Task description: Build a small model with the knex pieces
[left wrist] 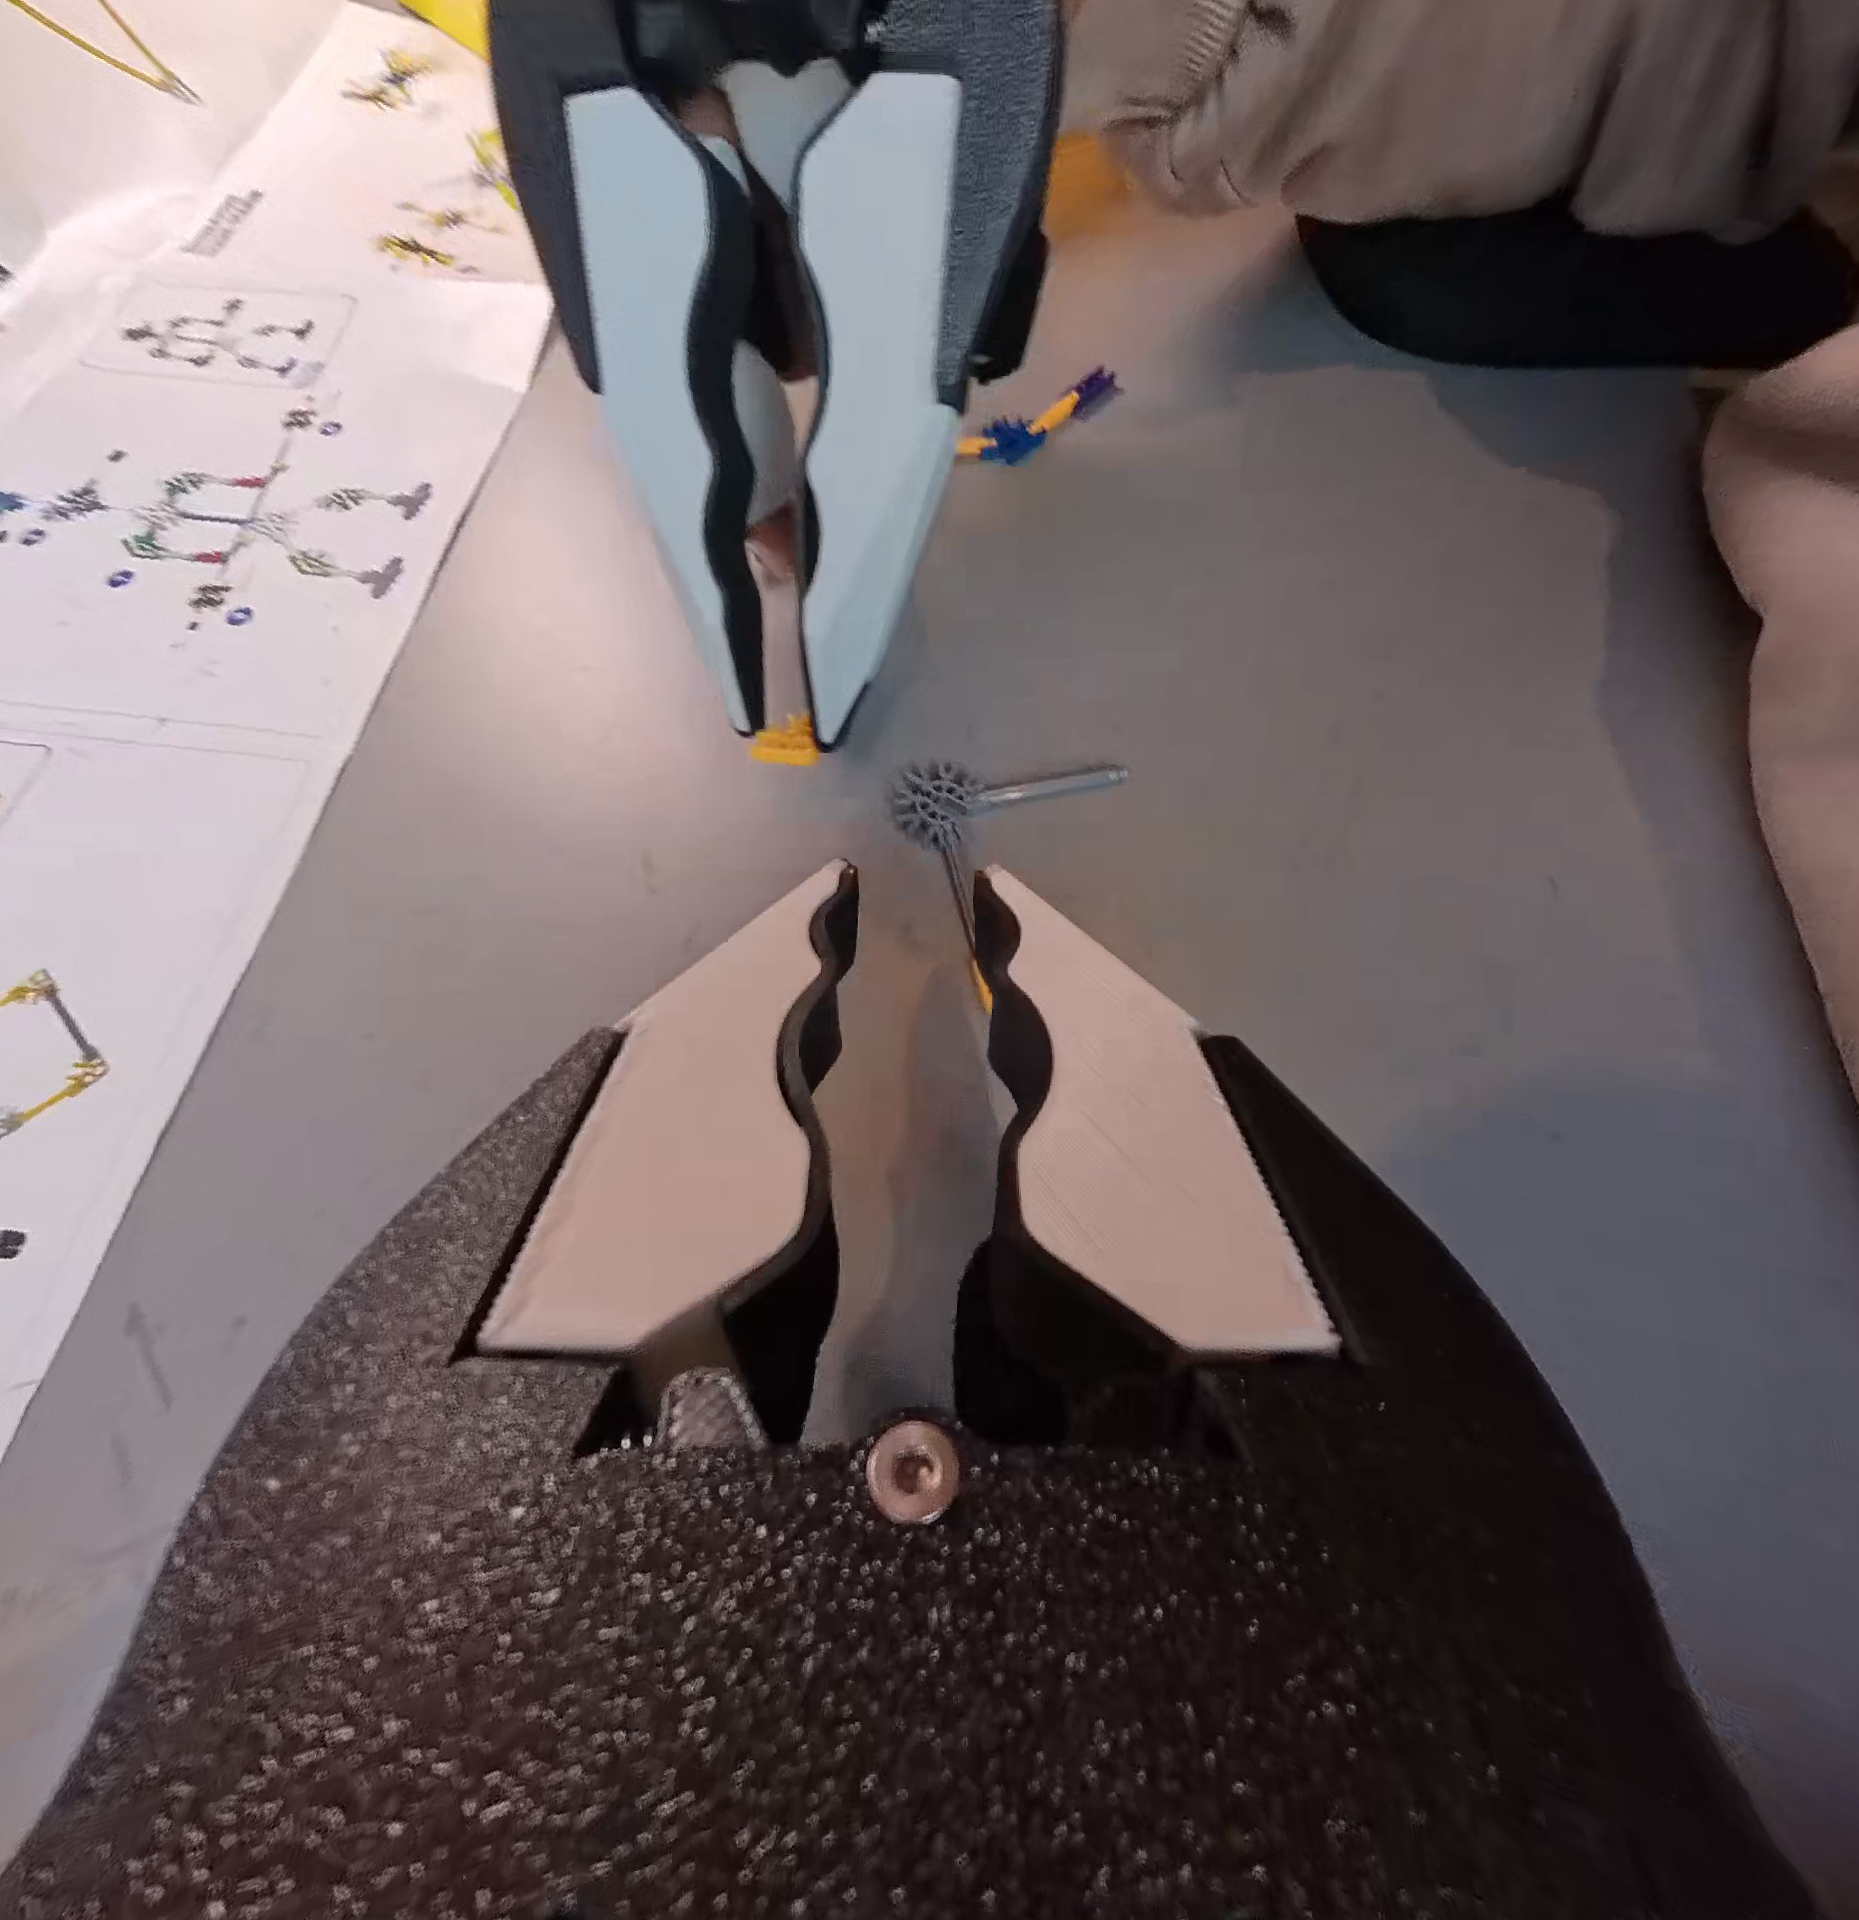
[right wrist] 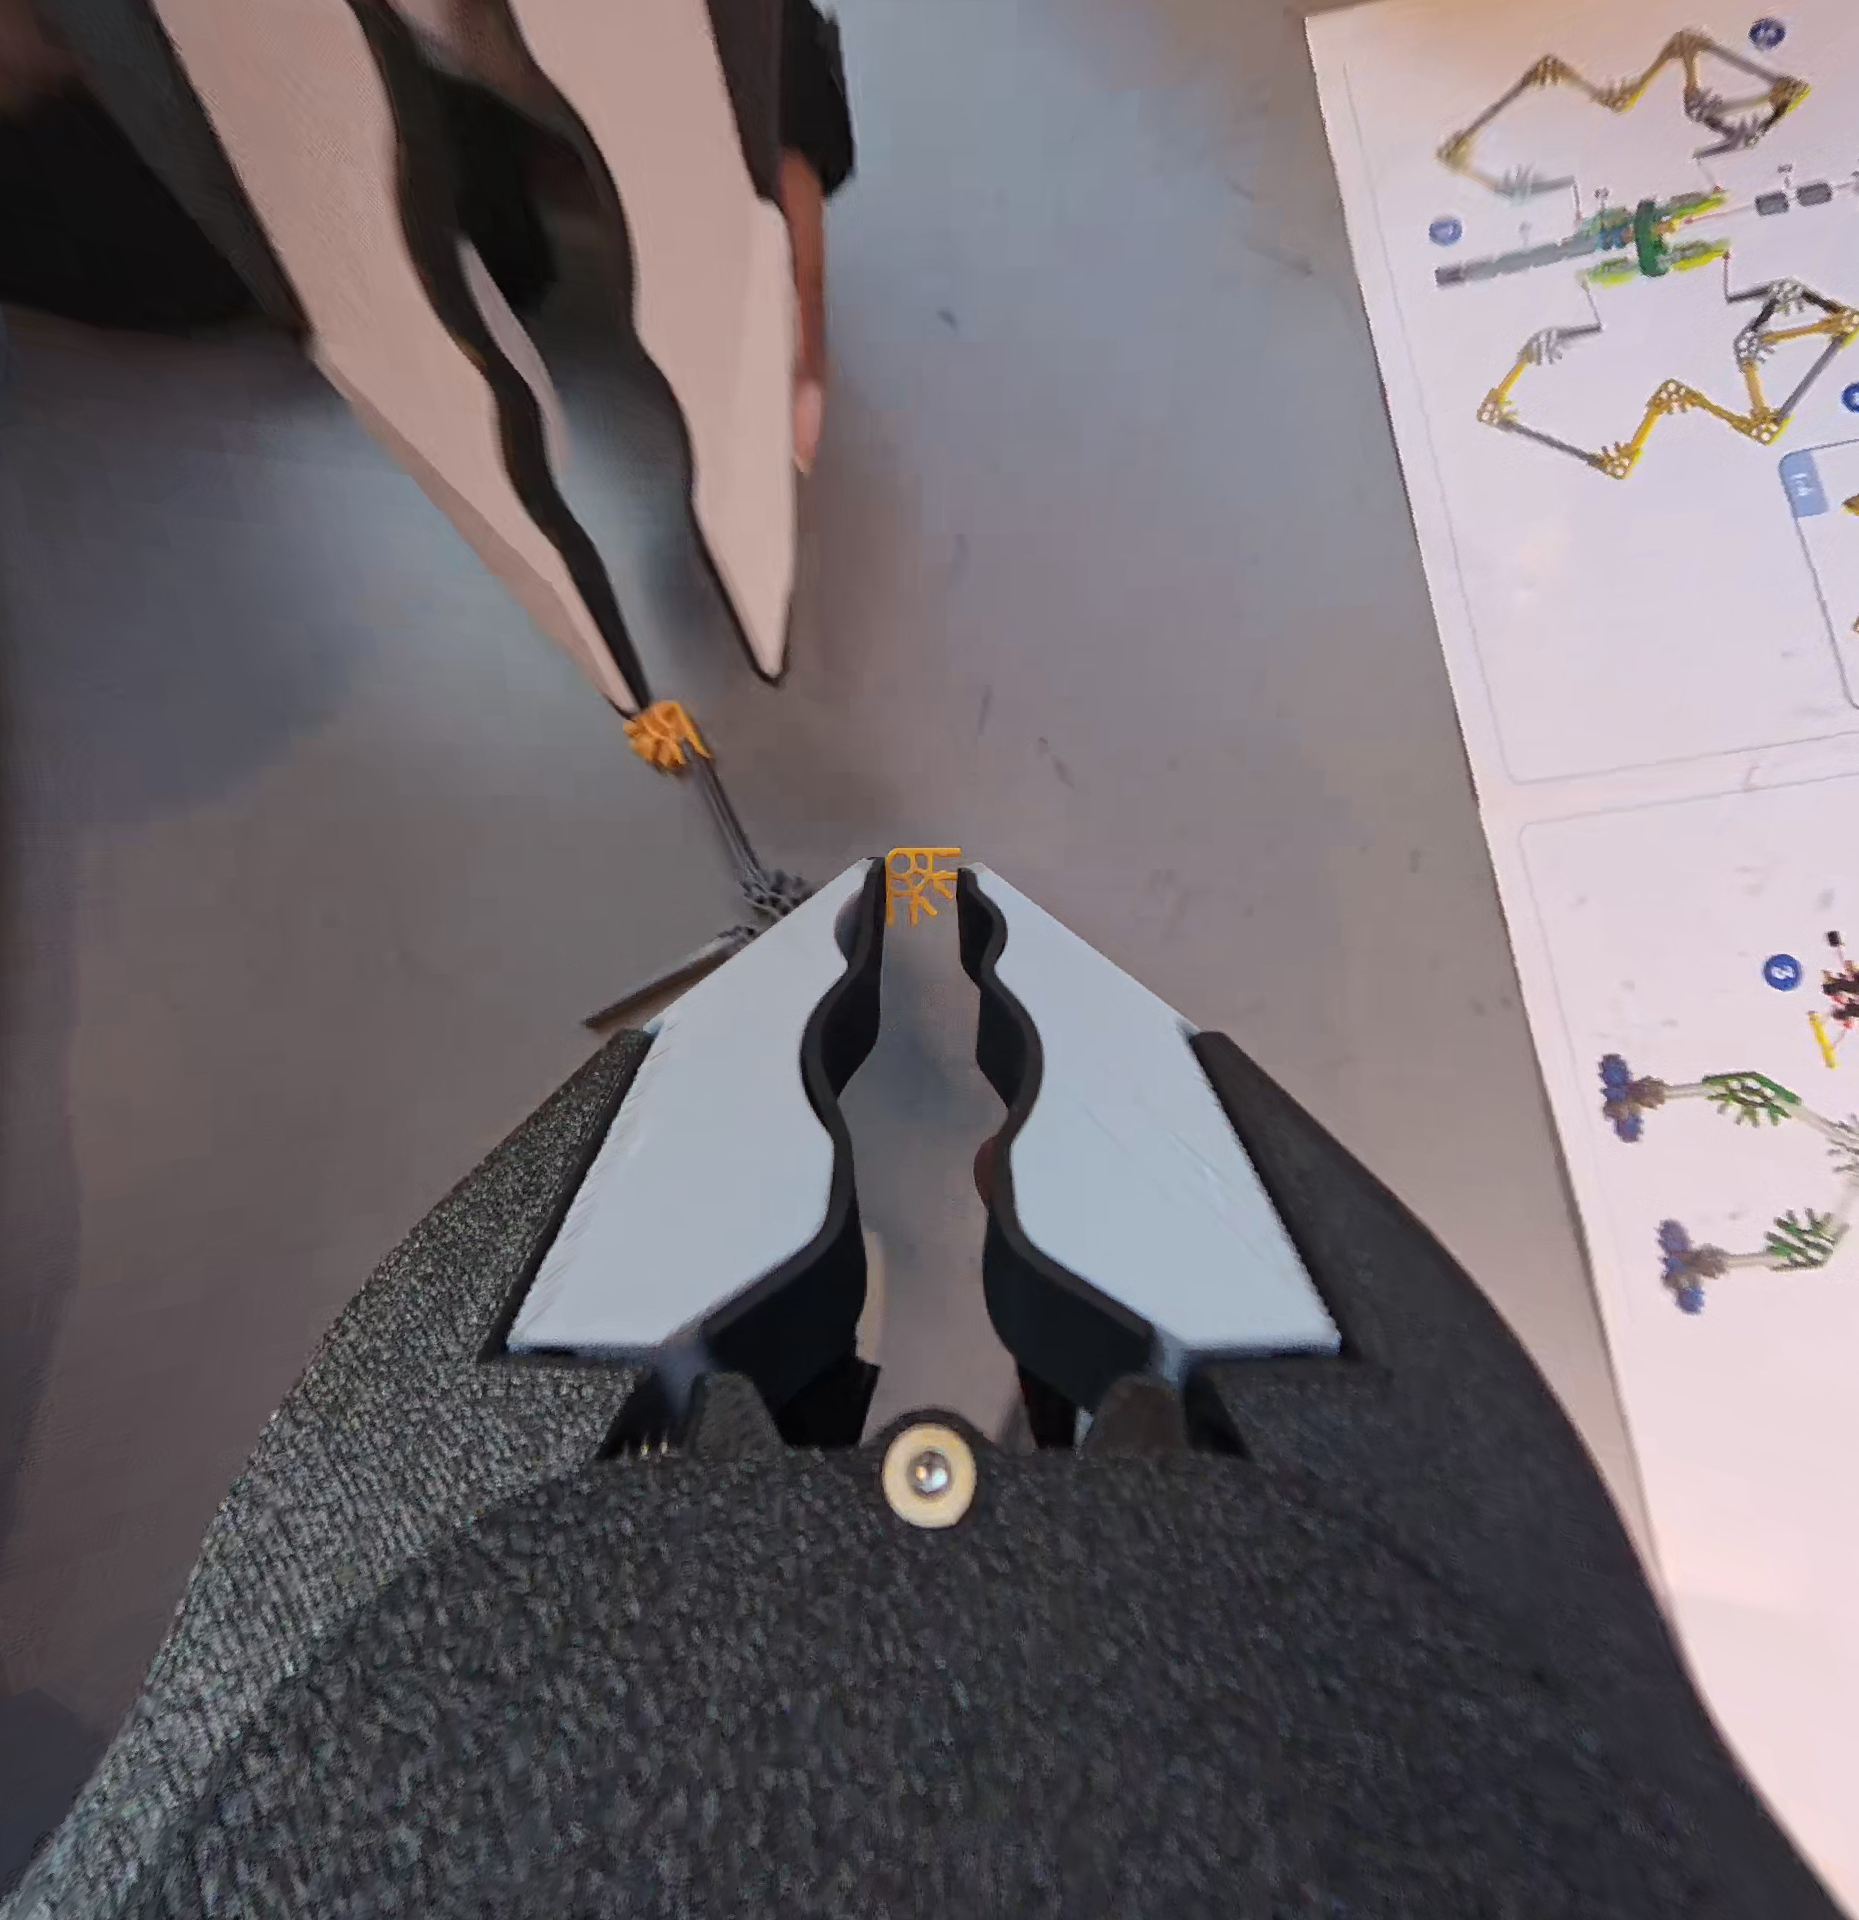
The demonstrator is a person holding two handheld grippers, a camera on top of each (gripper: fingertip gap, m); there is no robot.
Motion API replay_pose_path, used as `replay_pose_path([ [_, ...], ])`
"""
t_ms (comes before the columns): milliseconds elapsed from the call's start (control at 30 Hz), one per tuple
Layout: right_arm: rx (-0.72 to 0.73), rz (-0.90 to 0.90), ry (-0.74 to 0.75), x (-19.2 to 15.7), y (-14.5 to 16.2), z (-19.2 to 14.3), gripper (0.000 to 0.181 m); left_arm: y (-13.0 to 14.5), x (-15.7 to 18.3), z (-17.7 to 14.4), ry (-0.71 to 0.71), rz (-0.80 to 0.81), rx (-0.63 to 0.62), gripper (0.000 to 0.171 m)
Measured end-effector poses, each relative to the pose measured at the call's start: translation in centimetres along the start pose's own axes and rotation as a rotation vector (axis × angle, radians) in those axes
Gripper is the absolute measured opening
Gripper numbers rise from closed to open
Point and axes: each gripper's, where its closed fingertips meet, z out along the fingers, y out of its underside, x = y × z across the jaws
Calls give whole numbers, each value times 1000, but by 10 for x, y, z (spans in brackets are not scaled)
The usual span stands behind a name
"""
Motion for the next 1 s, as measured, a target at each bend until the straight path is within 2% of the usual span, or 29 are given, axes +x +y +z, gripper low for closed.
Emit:
replay_pose_path([
  [100,286,149,-187,-30,-37,-24,12,-22,-9,0,-93,28,111,23],
  [200,486,316,-385,-54,-59,-47,12,-48,-4,-8,-126,98,228,23],
  [333,581,500,-562,-68,-65,-58,12,-71,10,-19,-145,202,334,23],
  [467,617,635,-692,-71,-66,-61,12,-76,18,-21,-156,254,346,12],
  [533,631,678,-718,-68,-66,-61,12,-75,16,-21,-163,245,345,9],
  [633,662,733,-733,-61,-64,-63,1,-71,9,-22,-175,209,329,5],
  [1000,574,689,-566,-50,-45,-45,0,-46,7,-2,-83,61,203,0],
])
